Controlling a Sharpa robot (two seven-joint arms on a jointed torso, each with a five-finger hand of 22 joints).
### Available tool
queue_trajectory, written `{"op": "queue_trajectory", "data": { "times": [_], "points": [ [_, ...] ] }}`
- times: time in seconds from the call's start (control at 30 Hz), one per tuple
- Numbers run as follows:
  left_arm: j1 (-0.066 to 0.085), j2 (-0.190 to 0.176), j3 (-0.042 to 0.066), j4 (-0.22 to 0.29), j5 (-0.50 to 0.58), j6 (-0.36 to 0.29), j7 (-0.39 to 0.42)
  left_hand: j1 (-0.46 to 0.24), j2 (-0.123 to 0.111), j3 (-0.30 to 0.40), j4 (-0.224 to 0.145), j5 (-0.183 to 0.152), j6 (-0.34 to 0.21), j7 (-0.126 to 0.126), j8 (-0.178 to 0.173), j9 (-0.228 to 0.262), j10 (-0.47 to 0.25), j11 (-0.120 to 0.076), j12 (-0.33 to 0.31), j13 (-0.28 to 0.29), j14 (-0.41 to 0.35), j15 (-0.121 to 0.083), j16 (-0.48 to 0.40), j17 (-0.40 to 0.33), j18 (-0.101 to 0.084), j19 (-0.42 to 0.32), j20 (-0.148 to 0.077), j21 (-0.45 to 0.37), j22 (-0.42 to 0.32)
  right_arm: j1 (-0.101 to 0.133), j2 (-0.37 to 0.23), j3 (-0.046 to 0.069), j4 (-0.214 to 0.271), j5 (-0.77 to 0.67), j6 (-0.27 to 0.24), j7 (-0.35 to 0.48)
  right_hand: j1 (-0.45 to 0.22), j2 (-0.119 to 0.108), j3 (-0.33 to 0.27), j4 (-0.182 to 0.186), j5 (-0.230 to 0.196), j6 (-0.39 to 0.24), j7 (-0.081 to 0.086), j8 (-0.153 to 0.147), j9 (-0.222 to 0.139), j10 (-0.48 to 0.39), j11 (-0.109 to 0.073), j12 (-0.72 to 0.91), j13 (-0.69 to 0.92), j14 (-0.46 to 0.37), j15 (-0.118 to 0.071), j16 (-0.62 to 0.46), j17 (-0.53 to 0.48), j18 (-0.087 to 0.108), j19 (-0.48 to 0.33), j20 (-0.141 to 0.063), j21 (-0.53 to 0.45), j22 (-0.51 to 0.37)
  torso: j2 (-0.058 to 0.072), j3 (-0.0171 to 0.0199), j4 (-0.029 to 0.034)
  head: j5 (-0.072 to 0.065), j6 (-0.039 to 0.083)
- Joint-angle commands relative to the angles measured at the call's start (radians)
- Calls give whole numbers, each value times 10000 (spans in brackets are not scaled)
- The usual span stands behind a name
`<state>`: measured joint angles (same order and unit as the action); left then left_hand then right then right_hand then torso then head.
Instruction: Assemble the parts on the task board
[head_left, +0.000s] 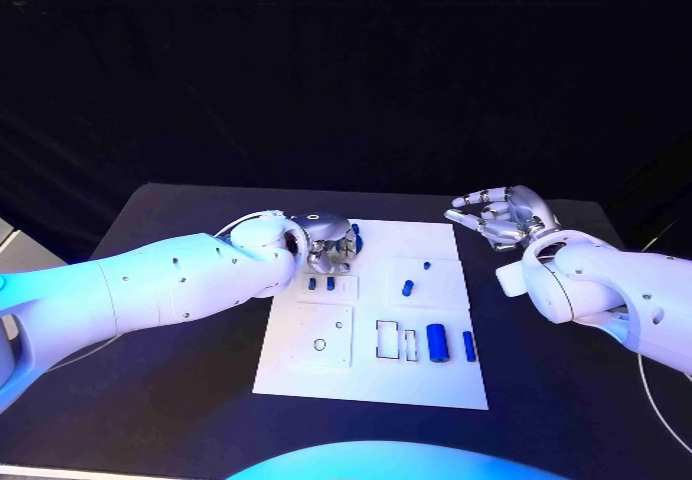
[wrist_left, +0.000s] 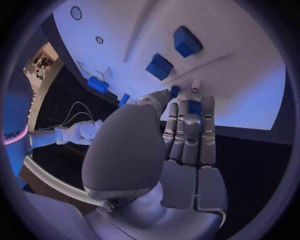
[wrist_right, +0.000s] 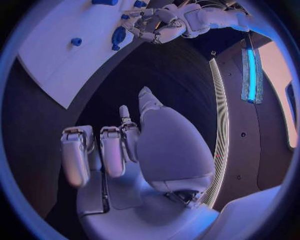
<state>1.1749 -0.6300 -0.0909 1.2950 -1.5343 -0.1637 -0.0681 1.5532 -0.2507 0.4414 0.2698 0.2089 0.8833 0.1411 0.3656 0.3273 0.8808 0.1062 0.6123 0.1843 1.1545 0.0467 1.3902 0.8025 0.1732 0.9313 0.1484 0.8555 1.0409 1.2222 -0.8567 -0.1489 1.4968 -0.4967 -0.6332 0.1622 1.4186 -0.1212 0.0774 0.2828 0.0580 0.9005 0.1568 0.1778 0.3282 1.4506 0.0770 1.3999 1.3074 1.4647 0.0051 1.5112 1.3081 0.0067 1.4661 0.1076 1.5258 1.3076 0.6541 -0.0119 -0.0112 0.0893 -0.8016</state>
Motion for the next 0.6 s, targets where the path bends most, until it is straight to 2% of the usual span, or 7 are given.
{"op": "queue_trajectory", "data": {
  "times": [0.03, 0.6],
  "points": [
    [-4, 81, 4, -53, -66, 216, -15, 110, -26, 108, -27, -37, 117, 12, -38, -13, 110, 7, -50, -20, 75, -7, 49, 34, 34, 81, 16, 96, 84, -5, 13, 2, 23, -95, 45, 122, 24, -11, -39, -10, 19, -81, 19, 60, 13, -40, -28, -64, 1314, 767, -53, -47, 1498, 51, 817, -30, -59, 2427, -3, -1, -1, -29, 1],
    [-32, 222, -7, -263, -5, 671, -9, 35, -73, 361, -125, -51, 288, 3, -106, -19, 346, -45, -168, -76, 250, -52, 233, 268, -17, 211, -18, 432, 373, -4, 7, 2, 30, -95, 44, 121, 24, -11, -39, -10, 19, -81, 19, 60, 13, -40, -28, -64, 1314, 767, -53, -47, 1498, 51, 817, -30, -59, 2427, -12, -8, 13, -54, -18]
  ]
}}
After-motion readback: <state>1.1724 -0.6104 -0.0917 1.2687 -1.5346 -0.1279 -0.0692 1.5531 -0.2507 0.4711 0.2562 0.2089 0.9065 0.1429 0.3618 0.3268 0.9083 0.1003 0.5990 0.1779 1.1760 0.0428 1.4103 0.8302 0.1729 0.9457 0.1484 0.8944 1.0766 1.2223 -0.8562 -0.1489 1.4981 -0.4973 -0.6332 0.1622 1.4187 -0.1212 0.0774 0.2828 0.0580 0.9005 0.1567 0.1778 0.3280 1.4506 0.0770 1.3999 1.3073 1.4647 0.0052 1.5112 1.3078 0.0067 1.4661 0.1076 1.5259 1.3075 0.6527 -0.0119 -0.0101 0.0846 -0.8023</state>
